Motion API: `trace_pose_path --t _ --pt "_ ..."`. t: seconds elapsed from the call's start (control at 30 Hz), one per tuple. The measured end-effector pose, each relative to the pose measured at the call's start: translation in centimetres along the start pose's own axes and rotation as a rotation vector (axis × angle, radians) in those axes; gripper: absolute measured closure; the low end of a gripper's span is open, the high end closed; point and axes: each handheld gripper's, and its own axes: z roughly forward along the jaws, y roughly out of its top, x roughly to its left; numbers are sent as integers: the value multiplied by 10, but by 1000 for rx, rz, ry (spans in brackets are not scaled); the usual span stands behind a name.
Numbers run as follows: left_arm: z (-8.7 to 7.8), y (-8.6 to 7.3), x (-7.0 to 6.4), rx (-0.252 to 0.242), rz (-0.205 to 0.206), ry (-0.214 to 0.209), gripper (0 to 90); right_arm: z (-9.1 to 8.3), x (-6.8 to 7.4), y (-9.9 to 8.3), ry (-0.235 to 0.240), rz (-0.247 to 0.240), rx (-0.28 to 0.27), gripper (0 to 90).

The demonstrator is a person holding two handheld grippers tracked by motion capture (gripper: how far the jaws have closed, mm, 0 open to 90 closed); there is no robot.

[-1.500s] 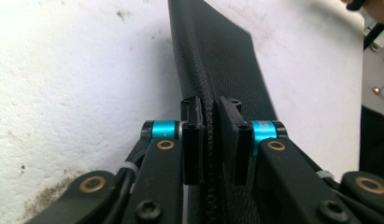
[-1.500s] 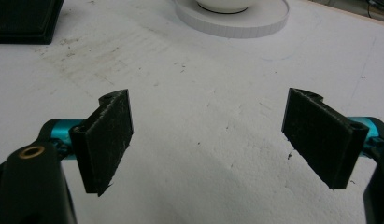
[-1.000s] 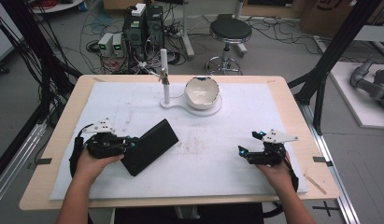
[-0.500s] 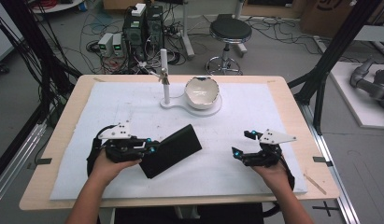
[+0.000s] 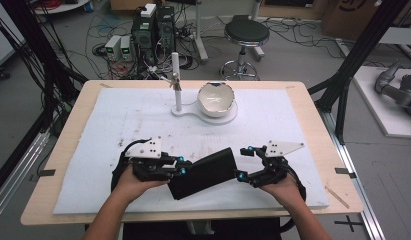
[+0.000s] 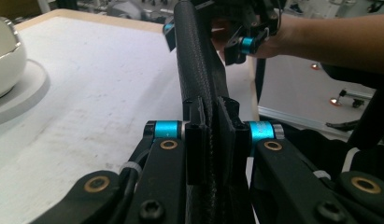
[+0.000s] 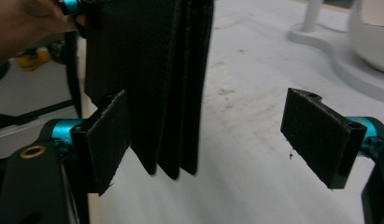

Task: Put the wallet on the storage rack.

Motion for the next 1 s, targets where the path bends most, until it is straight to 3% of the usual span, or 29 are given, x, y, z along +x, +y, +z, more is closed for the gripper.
trace_pose_path --t 0.07,0.13,0.17,0.2,0.23,0.27,0.33,0.43,0.6,0.73,0.9,0.97,1.0 --pt "3 1 -1 -8 12 -12 816 5 3 1 73 -4 16 262" --pt "6 1 -2 -8 17 -19 816 7 3 1 96 -7 21 293" --pt "8 1 -2 -2 25 -23 816 9 4 1 117 -7 30 349" --pt "9 1 -2 1 28 -23 815 11 5 1 162 -3 54 465" --pt "10 0 -1 4 26 -27 815 11 5 1 162 -3 54 465" --pt "11 -1 0 6 23 -31 814 12 5 1 178 0 56 537" --pt "10 -3 2 3 14 -30 811 10 3 2 228 42 66 712" --pt "10 -6 7 3 -9 -27 804 9 1 2 252 61 54 761" --pt "11 -9 10 -1 -42 24 711 9 3 4 247 56 67 777" --pt "5 -9 15 12 -82 75 496 3 0 5 223 81 27 778" --pt "-10 -13 24 -3 -111 139 346 -12 -7 7 160 86 2 777" --pt "-16 -16 28 7 -125 163 285 -22 -10 9 103 84 -14 777" --pt "-19 -18 31 14 -139 178 285 -22 -10 9 103 84 -14 777"
